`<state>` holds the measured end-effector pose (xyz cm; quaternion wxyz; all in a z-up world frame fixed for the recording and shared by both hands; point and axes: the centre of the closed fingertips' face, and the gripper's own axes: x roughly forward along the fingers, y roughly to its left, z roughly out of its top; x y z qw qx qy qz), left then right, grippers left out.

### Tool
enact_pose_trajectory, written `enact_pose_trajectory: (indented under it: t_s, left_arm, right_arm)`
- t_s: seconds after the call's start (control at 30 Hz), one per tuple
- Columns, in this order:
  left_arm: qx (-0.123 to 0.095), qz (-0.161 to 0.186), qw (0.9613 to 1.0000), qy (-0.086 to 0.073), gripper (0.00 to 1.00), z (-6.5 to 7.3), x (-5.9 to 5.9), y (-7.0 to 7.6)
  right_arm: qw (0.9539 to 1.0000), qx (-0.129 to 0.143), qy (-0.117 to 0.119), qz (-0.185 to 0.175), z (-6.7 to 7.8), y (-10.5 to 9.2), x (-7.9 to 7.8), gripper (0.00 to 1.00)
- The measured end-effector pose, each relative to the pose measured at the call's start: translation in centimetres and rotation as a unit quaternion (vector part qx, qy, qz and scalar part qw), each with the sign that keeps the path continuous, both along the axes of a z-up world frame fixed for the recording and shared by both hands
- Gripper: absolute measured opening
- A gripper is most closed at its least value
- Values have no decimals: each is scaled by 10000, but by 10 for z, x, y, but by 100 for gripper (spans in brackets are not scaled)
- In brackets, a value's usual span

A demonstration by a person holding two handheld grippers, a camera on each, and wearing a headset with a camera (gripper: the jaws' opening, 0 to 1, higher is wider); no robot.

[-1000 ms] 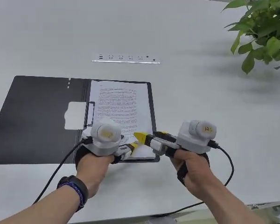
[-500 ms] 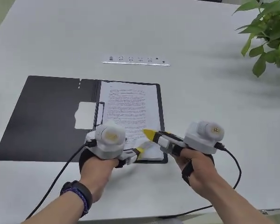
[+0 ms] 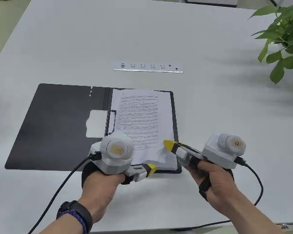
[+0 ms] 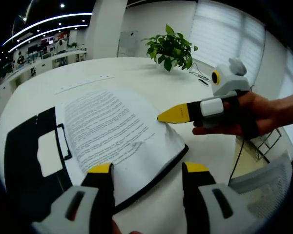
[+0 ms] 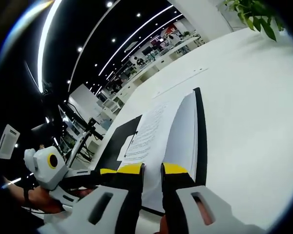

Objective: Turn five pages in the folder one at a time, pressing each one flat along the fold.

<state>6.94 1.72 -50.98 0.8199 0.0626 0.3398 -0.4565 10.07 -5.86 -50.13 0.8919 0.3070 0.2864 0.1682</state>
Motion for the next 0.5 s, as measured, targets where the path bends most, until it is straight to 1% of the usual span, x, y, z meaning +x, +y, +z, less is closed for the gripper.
enact_pose_trajectory:
  t_s: [0.2, 0.33, 0.5]
  left_arm:
    - [122, -42, 9999, -93, 57, 5, -5, 17]
    - [134, 13, 9998, -138, 58, 10, -6, 27]
    - [138, 86, 9996, -225, 58, 16, -6, 38]
  right_arm:
    - [9999, 122, -78, 47, 6, 7, 1, 9]
    - [9997, 189, -161, 22, 12, 8, 5, 5]
    - [9994, 259, -220, 43, 17, 13, 8, 4]
